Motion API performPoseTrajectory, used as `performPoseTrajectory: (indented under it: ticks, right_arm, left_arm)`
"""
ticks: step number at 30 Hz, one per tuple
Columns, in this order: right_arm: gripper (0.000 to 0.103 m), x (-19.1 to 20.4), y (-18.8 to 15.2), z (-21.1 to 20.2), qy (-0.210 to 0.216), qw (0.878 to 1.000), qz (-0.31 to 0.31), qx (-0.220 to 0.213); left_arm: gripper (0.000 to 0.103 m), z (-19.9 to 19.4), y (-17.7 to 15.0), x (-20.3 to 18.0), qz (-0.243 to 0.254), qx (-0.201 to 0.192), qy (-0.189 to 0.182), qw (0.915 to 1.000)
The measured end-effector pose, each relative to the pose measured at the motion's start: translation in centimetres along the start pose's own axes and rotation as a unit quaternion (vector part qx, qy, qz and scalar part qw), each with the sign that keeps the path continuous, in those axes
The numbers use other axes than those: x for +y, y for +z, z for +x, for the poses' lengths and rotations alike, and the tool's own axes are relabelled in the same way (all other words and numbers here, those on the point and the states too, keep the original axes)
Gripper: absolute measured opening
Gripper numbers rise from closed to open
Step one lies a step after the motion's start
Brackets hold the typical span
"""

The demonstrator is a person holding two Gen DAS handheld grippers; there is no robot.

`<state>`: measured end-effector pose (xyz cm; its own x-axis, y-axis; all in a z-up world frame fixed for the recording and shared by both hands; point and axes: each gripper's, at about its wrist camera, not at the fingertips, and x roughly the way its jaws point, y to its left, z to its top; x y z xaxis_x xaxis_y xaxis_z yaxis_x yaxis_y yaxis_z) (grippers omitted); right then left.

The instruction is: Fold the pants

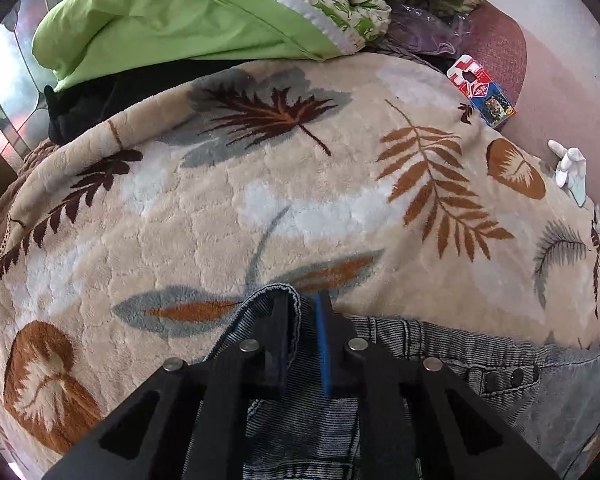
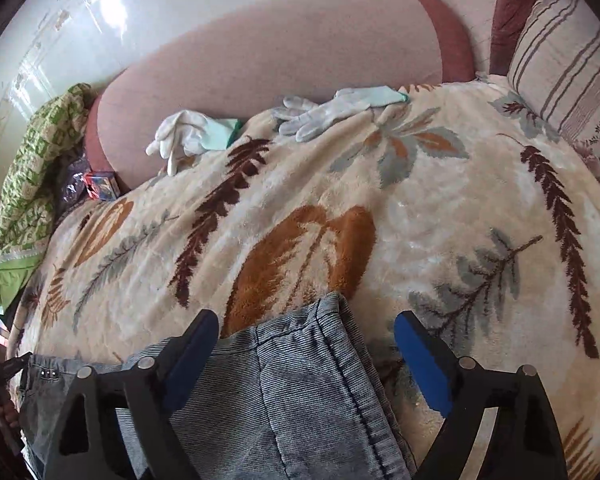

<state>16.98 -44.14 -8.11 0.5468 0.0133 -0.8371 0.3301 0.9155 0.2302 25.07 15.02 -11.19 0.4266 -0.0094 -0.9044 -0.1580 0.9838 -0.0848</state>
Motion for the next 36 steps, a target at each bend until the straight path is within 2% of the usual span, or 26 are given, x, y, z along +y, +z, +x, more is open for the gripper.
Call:
performPoseTrajectory:
  ticks: [2, 5, 7, 8, 12, 16, 22, 27, 31, 36]
  right_arm:
    - [0.082, 0.1, 0.0, 1.5, -0.022, 1.0, -0.008, 0.013]
    - [0.065, -0.8, -0.2, 3.5, -0.027, 0.999, -0.001, 0.043]
    - [0.057, -0.9, -0.5, 3.8, -0.027, 0.999, 0.0, 0.033]
    - [0.037, -0.8, -0.5, 3.6, -0.025, 0.999, -0.006, 0.028]
    - [0.022, -0.3, -1.2, 2.5, -0.018, 0.999, -0.009, 0.024]
    - [0.02, 0.3, -1.5, -0.8, -0.005, 1.0, -0.005, -0.017]
    - [0.02, -1.1, -2.2, -7.9, 0.025, 0.995, 0.033, -0.096]
    - [0.02, -2.7, -3.5, -11.4, 0.069, 0.987, 0.073, -0.127]
    - [0.02, -3.2, -5.6, -13.8, 0.082, 0.982, 0.085, -0.15]
    - [0.02, -5.1, -9.1, -16.9, 0.101, 0.973, 0.112, -0.175]
  left_arm:
    - [0.014, 0.2, 0.2, 0.2, -0.008, 0.004, -0.008, 0.9999]
    - [0.014, 0.2, 0.1, 0.3, -0.006, 0.002, -0.014, 0.9999]
    - [0.01, 0.0, 0.0, 0.3, -0.009, -0.004, -0.014, 0.9999]
    - [0.006, -0.1, 0.0, 0.4, -0.013, -0.006, -0.015, 0.9998]
    - [0.003, -1.4, -0.4, 0.5, -0.014, -0.024, -0.03, 0.9991]
    - [0.003, -4.3, -0.7, -0.1, -0.006, -0.056, -0.059, 0.9967]
    - [0.002, -9.7, -1.4, 0.9, -0.024, -0.106, -0.123, 0.9863]
    - [0.002, -13.0, -3.4, 2.5, -0.04, -0.131, -0.159, 0.9778]
    - [0.002, -15.7, -5.2, 3.8, -0.045, -0.159, -0.177, 0.9702]
    - [0.002, -18.6, -9.2, 6.7, -0.057, -0.181, -0.203, 0.9607]
